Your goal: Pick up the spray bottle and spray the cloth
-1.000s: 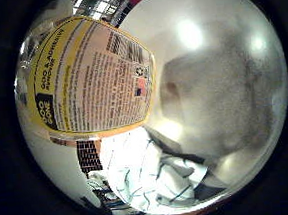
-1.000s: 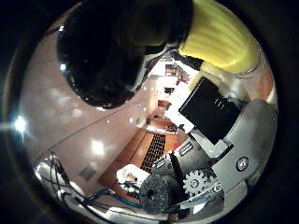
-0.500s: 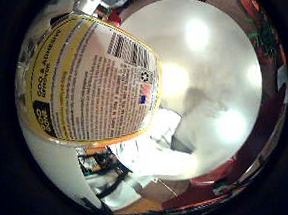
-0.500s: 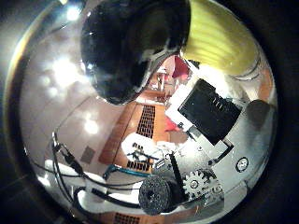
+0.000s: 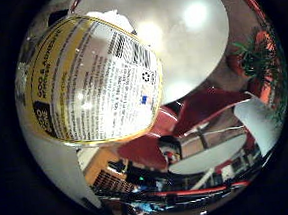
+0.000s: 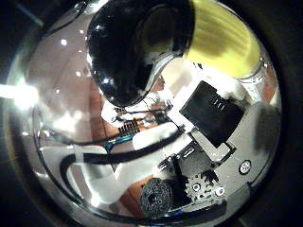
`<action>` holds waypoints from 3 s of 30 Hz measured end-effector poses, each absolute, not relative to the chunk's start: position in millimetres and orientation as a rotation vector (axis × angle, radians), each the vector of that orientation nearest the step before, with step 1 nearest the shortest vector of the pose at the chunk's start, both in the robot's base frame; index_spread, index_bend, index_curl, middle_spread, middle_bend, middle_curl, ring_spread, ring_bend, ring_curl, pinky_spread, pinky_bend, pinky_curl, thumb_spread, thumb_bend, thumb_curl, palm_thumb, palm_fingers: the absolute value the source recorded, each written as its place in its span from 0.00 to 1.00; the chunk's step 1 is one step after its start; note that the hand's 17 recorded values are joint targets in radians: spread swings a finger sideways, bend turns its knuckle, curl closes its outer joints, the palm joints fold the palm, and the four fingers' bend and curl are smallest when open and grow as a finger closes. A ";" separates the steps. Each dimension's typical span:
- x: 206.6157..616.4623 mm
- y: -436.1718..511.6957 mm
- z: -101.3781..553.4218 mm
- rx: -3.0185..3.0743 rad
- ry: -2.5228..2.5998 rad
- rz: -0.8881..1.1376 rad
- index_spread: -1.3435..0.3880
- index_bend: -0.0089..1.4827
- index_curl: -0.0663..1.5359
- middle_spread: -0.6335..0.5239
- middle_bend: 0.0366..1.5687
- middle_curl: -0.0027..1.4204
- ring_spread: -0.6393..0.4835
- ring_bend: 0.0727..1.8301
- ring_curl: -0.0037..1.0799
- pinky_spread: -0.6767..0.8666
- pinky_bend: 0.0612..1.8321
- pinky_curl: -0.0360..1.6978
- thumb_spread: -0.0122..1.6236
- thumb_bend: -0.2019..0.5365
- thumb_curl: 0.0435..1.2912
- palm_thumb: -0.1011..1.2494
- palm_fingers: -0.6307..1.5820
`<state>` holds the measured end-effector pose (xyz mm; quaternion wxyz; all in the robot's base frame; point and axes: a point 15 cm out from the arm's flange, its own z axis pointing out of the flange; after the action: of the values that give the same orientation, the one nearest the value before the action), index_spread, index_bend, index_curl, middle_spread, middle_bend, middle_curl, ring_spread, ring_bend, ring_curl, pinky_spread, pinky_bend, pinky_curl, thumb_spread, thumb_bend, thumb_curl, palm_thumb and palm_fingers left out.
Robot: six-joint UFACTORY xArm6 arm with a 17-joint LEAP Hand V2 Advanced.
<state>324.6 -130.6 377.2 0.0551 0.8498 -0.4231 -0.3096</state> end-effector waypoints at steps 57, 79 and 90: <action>289.3 -54.2 312.7 2.059 -0.894 -1.001 0.66 0.77 0.50 0.46 0.89 0.45 0.38 0.73 0.69 0.32 0.55 0.82 0.66 0.26 0.52 0.82 0.80; 264.3 139.1 388.6 2.687 -0.714 -1.312 0.66 0.75 0.50 0.46 0.88 0.45 0.41 0.76 0.65 0.32 0.54 0.82 0.63 0.26 0.53 0.84 0.81; 267.5 248.0 401.1 3.051 -0.689 -1.637 0.66 0.76 0.50 0.47 0.88 0.44 0.41 0.77 0.62 0.32 0.53 0.83 0.62 0.25 0.54 0.85 0.82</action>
<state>267.5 248.0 401.1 -0.1932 0.8480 -0.1915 -0.4550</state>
